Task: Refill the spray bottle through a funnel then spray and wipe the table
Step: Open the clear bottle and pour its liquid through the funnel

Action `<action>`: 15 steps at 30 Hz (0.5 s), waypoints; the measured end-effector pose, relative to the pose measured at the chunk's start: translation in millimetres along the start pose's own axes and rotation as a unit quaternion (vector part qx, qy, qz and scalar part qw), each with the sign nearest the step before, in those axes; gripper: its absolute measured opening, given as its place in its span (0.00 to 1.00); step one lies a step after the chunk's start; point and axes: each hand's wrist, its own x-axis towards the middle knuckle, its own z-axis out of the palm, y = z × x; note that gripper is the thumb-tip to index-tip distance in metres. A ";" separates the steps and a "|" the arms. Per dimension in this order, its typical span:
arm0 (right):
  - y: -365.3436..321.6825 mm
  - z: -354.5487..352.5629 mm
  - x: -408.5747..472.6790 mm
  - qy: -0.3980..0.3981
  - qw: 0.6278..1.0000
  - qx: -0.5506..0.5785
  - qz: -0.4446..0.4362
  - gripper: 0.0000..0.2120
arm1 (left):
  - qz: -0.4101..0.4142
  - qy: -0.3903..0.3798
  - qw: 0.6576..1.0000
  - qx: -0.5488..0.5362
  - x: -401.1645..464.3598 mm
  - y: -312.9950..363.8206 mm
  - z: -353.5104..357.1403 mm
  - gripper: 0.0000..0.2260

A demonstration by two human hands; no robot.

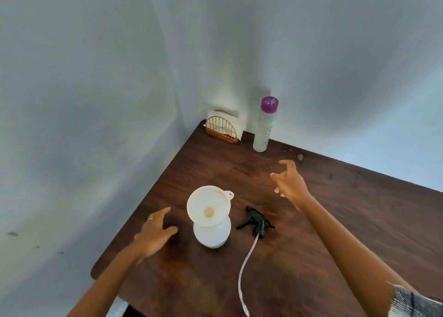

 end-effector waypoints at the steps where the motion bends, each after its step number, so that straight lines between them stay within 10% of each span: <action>1: 0.9 -5.6 11.5 0.001 1.000 -0.004 0.007 0.25 | 0.006 -0.010 1.000 -0.015 10.4 8.2 -6.7 0.27; 7: -24.5 -29.8 72.6 0.062 0.991 -0.079 -0.084 0.42 | 0.126 0.001 0.991 -0.049 70.3 105.5 -37.9 0.17; 15: -85.5 -21.1 134.0 0.118 0.950 -0.174 -0.229 0.42 | 0.217 -0.112 0.968 -0.050 145.8 239.8 -5.7 0.31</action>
